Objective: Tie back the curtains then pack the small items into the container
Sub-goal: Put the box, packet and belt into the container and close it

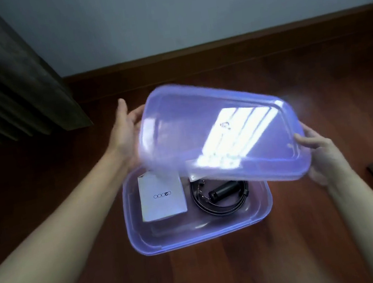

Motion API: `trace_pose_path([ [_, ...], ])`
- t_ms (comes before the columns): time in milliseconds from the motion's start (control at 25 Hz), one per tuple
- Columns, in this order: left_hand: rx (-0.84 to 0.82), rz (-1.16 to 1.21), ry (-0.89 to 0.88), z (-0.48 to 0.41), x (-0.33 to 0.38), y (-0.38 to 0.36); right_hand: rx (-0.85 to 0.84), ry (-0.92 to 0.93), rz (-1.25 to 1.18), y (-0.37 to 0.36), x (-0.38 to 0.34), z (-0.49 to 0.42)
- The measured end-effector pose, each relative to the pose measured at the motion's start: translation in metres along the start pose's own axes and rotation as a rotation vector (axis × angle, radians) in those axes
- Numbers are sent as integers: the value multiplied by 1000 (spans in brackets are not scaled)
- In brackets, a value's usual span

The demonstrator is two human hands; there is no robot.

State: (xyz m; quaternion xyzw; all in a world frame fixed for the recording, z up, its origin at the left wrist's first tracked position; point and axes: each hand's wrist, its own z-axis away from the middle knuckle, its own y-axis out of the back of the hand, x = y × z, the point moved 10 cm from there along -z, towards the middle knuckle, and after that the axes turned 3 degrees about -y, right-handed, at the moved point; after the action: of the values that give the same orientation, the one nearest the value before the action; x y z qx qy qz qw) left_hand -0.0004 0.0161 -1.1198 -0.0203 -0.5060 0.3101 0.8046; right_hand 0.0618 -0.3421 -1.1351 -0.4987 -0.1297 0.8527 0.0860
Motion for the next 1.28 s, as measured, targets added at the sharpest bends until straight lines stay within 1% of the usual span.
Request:
trace_pose_path([
  [40, 28, -94, -36, 8, 2, 12, -44, -25, 48, -8, 6, 3],
  [80, 93, -236, -98, 17, 4, 28, -53, -45, 117, -13, 14, 5],
  [160, 196, -479, -293, 37, 7, 50, 15, -14, 309, -19, 25, 8],
  [200, 215, -562, -362, 45, 3, 59, 68, 54, 433, -22, 25, 11],
  [280, 239, -616, -381, 59, -19, 79, 138, 197, 700, -31, 26, 20],
  [360, 290, -619, -307, 69, -43, 102, 132, 222, 845, -38, 38, 26],
  [400, 325, -655, -270, 75, -52, 112, 135, 208, 874, -40, 45, 29],
  [480, 354, -732, -217, 84, -67, 123, 140, 175, 899, -38, 60, 36],
  [640, 331, -747, -142, 87, -89, 132, 75, 178, 902, -41, 79, 47],
  [840, 302, -792, -155, 83, -86, 117, 80, 156, 912, -30, 79, 41],
  [1000, 312, -877, -153, 78, -83, 114, 70, 74, 885, -25, 86, 36],
  [1120, 283, -917, -147, 76, -82, 116, 76, 13, 856, -22, 86, 29],
  [1200, 281, -915, -155, 74, -78, 118, 86, -12, 840, -21, 79, 17],
  [1280, 329, -822, -117, 72, -72, 124, 103, -12, 823, -24, 69, 1],
])
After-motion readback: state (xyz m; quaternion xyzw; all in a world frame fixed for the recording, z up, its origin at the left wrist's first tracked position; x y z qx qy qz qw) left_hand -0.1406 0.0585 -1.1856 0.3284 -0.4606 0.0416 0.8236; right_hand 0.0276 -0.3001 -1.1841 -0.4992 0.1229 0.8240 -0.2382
